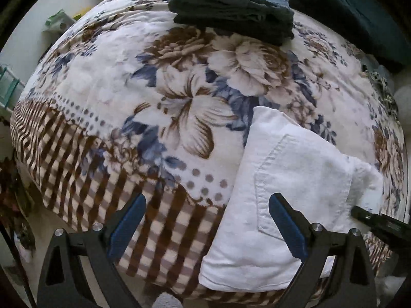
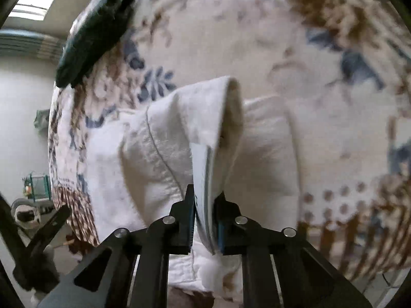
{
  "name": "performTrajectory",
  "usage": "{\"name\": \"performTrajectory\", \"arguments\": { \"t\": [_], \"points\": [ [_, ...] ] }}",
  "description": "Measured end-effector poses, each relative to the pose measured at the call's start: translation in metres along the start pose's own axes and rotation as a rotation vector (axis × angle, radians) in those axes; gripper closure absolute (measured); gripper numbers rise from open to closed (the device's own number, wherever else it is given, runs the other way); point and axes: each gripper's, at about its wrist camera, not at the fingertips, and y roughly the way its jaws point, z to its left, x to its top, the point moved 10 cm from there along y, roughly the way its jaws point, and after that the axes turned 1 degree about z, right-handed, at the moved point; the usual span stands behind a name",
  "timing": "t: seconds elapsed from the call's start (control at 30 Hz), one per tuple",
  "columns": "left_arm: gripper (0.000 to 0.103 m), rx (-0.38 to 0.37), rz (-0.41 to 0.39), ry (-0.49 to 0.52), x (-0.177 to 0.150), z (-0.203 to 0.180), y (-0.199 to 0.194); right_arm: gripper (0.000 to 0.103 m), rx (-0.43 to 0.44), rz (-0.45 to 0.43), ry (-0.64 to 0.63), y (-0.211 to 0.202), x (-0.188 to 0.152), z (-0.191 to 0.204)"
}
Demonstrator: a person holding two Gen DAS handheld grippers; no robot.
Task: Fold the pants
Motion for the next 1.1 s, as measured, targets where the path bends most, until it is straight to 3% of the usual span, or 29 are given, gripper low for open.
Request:
{"name": "performTrajectory", "arguments": {
  "t": [0.07,0.2,0.33,0.53,0.57,0.6,0.63,0.67,0.73,0.77,0.8,0.83,0.87,0.93,1.0,1.07,1.1],
  "points": [
    [0.005,-0.028,0.004,0.0,0.006,-0.006,0.001,0.089,0.004,-0.039,0.056,-0.028,-0.001,-0.008],
    [0.005,-0.102,0.026,-0.003,0.019,-0.02,0.011,0.089,-0.108,-0.075,0.112,-0.063,-0.003,-0.053],
    [0.005,-0.19,0.071,0.024,0.032,-0.055,0.032,0.085,-0.083,0.003,0.199,-0.051,-0.007,-0.099],
    [0.006,-0.242,0.138,0.047,0.056,-0.093,0.079,0.085,-0.092,-0.032,0.207,-0.037,0.008,-0.106],
    [0.009,-0.255,0.156,0.034,0.062,-0.097,0.092,0.085,-0.091,-0.03,0.207,-0.036,0.008,-0.106],
    [0.02,-0.283,0.172,0.03,0.065,-0.102,0.101,0.085,-0.082,-0.026,0.217,-0.034,0.007,-0.108],
    [0.058,-0.321,0.194,0.029,0.067,-0.108,0.11,0.085,-0.073,-0.026,0.229,-0.033,0.007,-0.107],
    [0.074,-0.365,0.217,0.023,0.066,-0.113,0.115,0.085,-0.054,-0.024,0.238,-0.031,0.008,-0.107],
    [0.075,-0.387,0.213,0.007,0.069,-0.115,0.12,0.084,-0.05,-0.023,0.241,-0.029,0.01,-0.106],
    [0.075,-0.414,0.216,-0.023,0.069,-0.113,0.12,0.082,-0.056,-0.019,0.236,-0.027,0.01,-0.107],
    [0.075,-0.466,0.238,-0.104,0.069,-0.107,0.123,0.071,-0.09,-0.009,0.227,-0.024,0.01,-0.111],
    [0.075,-0.507,0.257,-0.17,0.069,-0.102,0.124,0.068,-0.118,0.004,0.219,-0.02,0.01,-0.112],
    [0.075,-0.553,0.272,-0.236,0.069,-0.097,0.125,0.068,-0.114,0.038,0.214,-0.012,0.009,-0.112],
    [0.071,-0.627,0.297,-0.325,0.067,-0.09,0.125,0.058,-0.06,0.071,0.253,-0.01,0.006,-0.112],
    [0.064,-0.638,0.298,-0.311,0.064,-0.087,0.115,0.024,0.001,0.059,0.293,-0.021,0.004,-0.113],
    [0.038,-0.581,0.288,-0.244,0.058,-0.084,0.101,0.017,0.048,0.055,0.324,-0.03,-0.007,-0.118],
    [0.031,-0.567,0.269,-0.212,0.055,-0.083,0.093,0.017,0.043,0.067,0.341,-0.03,-0.014,-0.122]
  ]
}}
